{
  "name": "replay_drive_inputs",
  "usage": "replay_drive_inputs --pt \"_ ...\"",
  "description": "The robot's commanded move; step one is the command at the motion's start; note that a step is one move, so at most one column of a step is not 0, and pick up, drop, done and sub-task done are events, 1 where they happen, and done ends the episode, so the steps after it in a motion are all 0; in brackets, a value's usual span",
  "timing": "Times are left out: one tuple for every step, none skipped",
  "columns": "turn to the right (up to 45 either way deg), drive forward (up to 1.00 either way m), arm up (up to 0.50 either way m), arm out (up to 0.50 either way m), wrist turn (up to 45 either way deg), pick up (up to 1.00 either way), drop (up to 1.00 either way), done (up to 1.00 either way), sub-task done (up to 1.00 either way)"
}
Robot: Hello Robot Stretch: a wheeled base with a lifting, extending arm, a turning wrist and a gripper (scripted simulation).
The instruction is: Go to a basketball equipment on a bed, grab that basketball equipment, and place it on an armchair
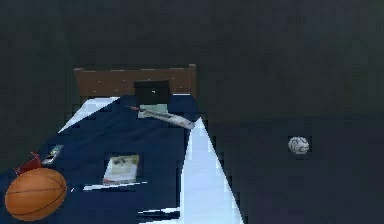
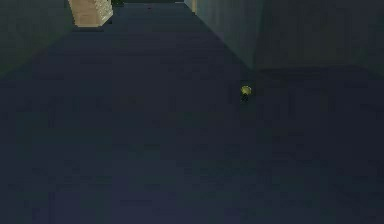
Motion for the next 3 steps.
replay_drive_inputs --pt "0.0 0.30 0.00 0.00 0.0 0.00 0.00 0.00 0.00" --pt "-45.0 0.00 0.00 0.00 0.0 0.00 0.00 0.00 0.00" --pt "-45.0 0.00 0.00 0.00 0.0 0.00 0.00 0.00 0.00"
